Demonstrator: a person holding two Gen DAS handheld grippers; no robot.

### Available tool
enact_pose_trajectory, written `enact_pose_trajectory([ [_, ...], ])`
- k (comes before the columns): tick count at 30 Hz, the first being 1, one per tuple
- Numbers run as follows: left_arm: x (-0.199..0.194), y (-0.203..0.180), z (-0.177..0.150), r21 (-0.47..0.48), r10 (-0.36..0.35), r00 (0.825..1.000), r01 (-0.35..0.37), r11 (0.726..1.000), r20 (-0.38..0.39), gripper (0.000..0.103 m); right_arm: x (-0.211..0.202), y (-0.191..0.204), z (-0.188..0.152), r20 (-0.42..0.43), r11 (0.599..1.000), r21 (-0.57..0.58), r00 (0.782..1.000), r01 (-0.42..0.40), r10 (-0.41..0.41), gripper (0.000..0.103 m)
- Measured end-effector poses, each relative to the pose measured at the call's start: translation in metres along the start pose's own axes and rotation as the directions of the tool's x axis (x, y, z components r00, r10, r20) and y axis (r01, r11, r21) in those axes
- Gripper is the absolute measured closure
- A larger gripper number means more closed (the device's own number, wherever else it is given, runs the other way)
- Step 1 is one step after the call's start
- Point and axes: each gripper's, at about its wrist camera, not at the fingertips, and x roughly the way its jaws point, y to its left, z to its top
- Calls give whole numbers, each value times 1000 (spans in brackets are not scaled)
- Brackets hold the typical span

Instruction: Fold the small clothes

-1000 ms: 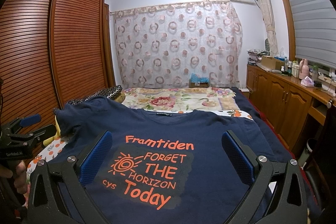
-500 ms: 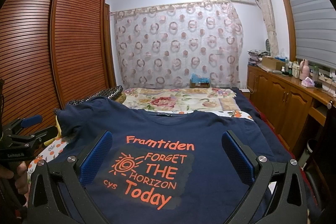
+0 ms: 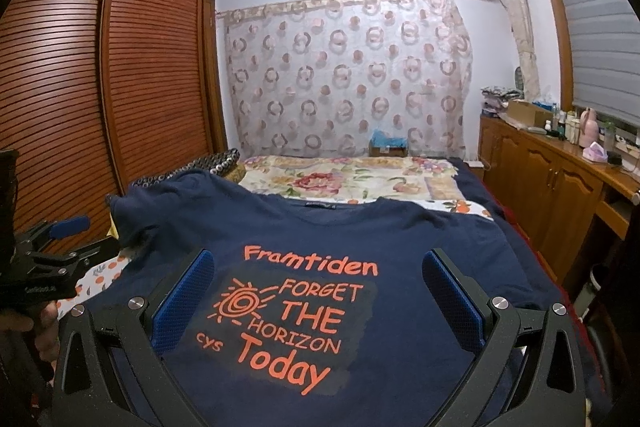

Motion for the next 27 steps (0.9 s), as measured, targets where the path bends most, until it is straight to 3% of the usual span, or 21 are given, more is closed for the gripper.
enact_pose_trajectory([
  [13, 32, 35, -4, 23, 46, 997, -44, 999, -60, 0, 31, 2, 12, -64, 998, -33, 997, -48, 45, 0],
  [27, 65, 84, 25, 41, 98, 991, -95, 995, -94, 0, 89, -2, 41, -131, 988, -101, 986, -116, 102, 0],
])
